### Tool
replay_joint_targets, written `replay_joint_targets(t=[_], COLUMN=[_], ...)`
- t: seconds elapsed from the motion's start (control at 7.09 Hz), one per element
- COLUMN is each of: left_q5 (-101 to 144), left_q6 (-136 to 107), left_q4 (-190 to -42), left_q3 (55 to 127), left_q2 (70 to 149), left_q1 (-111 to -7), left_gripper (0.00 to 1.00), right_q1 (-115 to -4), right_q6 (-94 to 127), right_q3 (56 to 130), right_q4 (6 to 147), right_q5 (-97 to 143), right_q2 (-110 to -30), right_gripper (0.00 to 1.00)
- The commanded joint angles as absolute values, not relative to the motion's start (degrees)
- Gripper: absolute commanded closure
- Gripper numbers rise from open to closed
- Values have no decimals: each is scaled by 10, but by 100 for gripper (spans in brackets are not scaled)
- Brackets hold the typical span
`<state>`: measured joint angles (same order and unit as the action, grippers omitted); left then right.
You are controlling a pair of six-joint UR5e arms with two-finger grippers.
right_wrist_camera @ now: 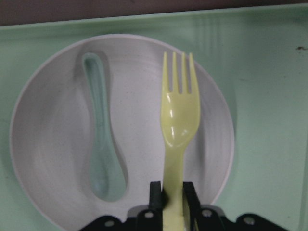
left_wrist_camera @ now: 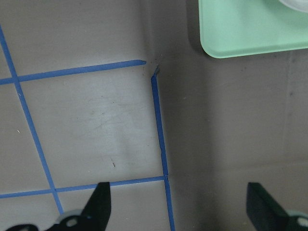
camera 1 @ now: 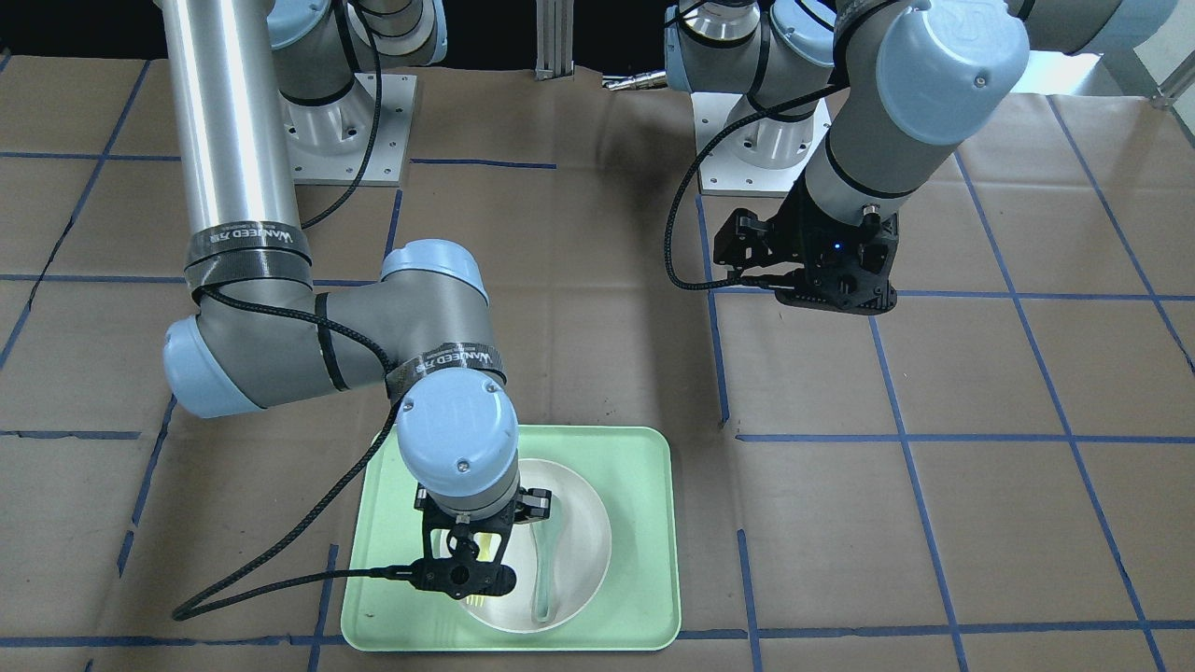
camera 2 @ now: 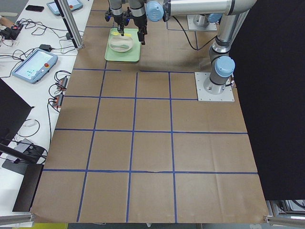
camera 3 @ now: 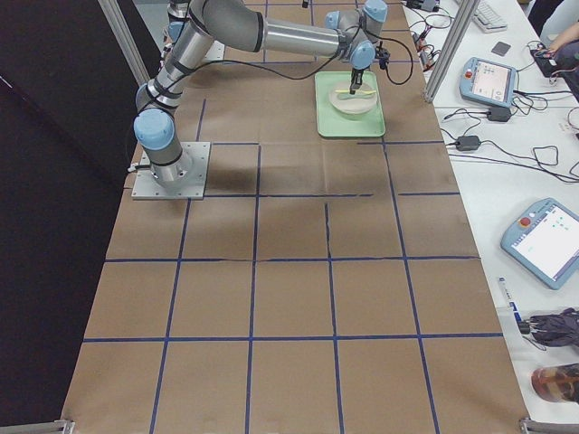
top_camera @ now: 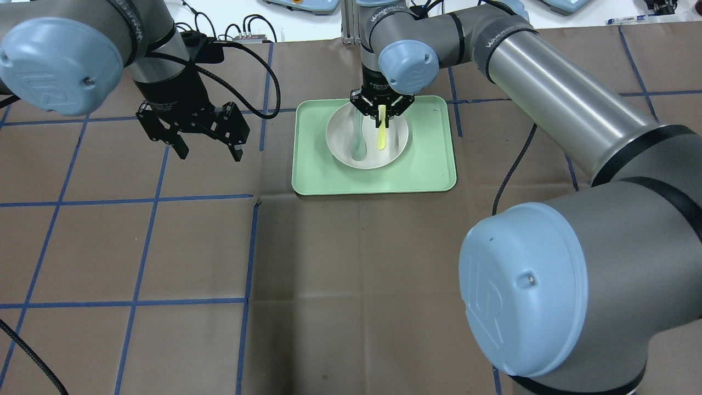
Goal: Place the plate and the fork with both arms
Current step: 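Lift the yellow fork with the right gripper and move it beside the plate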
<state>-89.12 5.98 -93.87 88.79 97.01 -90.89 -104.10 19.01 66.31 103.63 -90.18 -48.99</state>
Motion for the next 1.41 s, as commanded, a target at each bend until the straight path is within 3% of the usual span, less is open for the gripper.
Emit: replay_joint_targets(t=[0.0, 0.56, 1.27], left_q5=[-891, -892, -891], left_q6=[60, 60, 59], left_q4=[-939, -939, -939], left_q3=[877, 886, 891], left_q2=[979, 969, 969], left_q1=[-910, -911, -910], left_gripper=[0, 0, 0], right_q1=[-1006, -971, -968], right_q6=[162, 127, 126], right_q3=[665, 719, 706], right_q4=[1031, 1043, 1048], right_q5=[-915, -923, -923], right_q2=[-493, -482, -479], right_gripper=[100, 100, 97])
